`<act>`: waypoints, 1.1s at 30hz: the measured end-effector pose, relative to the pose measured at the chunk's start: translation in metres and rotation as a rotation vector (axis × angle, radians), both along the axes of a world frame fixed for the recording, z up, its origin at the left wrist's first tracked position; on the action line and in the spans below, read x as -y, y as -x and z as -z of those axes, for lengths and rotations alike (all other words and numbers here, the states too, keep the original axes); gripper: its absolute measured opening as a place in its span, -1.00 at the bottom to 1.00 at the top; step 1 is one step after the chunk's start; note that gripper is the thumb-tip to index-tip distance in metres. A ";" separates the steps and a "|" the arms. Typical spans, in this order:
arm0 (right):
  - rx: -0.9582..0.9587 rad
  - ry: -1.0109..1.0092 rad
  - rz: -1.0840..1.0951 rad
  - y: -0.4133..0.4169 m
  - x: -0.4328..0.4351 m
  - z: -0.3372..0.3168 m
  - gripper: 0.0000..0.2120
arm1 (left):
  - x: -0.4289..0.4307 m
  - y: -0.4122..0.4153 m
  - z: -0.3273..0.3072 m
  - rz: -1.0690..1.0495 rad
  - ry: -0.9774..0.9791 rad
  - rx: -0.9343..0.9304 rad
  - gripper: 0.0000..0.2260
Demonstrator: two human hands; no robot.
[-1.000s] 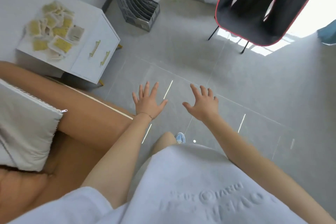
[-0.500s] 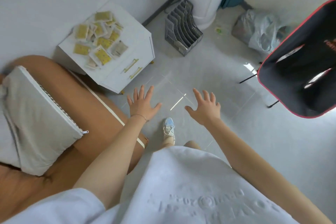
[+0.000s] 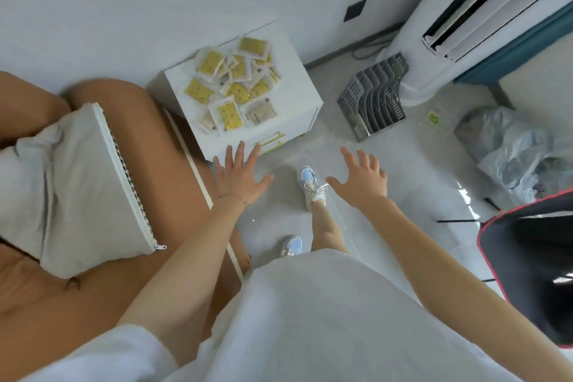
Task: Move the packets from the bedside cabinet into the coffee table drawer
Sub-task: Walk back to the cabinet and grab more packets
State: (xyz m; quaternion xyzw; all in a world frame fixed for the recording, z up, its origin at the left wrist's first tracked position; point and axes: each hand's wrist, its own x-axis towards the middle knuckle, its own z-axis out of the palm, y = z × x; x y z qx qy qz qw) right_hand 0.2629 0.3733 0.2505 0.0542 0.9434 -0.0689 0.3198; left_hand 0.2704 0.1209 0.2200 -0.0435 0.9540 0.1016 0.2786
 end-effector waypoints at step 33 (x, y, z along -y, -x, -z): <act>0.140 0.117 -0.102 0.292 0.145 0.229 -0.28 | 0.107 0.181 0.214 -0.680 -0.146 0.069 -0.29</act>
